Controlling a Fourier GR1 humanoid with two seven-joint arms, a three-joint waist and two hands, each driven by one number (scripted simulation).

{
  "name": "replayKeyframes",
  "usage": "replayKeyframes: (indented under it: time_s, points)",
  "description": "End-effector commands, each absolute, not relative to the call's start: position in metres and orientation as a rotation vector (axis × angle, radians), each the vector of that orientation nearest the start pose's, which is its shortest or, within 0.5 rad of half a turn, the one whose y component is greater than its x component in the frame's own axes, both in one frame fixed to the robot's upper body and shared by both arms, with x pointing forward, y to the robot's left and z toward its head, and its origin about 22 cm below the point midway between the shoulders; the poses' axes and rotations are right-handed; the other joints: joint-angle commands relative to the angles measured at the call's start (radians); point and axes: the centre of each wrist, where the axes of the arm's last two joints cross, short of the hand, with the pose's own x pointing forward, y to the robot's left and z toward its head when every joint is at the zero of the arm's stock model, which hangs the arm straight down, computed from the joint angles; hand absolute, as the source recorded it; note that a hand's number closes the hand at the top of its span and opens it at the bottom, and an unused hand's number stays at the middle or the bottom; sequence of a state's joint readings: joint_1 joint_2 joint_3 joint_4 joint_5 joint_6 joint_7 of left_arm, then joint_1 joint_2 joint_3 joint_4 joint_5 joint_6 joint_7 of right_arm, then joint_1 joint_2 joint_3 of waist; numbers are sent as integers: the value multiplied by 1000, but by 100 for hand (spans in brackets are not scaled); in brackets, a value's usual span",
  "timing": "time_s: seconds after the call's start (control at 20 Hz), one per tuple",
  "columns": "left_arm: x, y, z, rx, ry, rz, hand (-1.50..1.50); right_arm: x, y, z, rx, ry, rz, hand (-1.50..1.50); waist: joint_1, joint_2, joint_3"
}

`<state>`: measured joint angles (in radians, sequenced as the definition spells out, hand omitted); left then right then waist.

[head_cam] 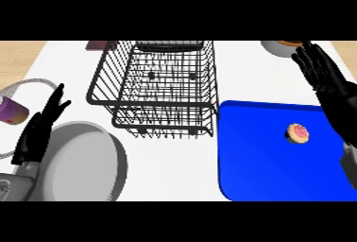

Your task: Pick the cupcake from the tray and place it in the tiered basket

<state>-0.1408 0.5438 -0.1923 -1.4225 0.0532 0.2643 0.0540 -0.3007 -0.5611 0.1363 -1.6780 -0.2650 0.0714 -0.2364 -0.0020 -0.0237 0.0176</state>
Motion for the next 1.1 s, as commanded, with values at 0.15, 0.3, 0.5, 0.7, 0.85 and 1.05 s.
replayKeyframes:
  time_s: [0.15, 0.3, 0.5, 0.7, 0.85, 1.05]
  points:
    - [276, 298, 39, 244, -1494, -197, 0, 285, -266, 107, 285, -2094, 465, 150, 4, 25, -17]
    - [261, 301, 24, 235, -1426, -116, 0, 270, -352, 107, -443, -1835, 601, 150, -74, 25, -40]
    - [263, 294, 27, 118, -1436, -86, 0, 249, -327, 18, -366, -1718, -12, -150, -16, 29, -17]
    - [271, 281, 39, 90, -1424, -89, 0, 267, -327, 44, -506, -1849, 169, -150, 1, 24, -18]
    - [250, 307, 24, 96, -1418, -52, 0, 239, -339, 70, -610, -1800, 347, -150, -7, 19, -20]
    - [261, 294, 40, 83, -1421, -93, 0, 251, -377, 116, -921, -1591, 660, -150, -4, 22, -23]
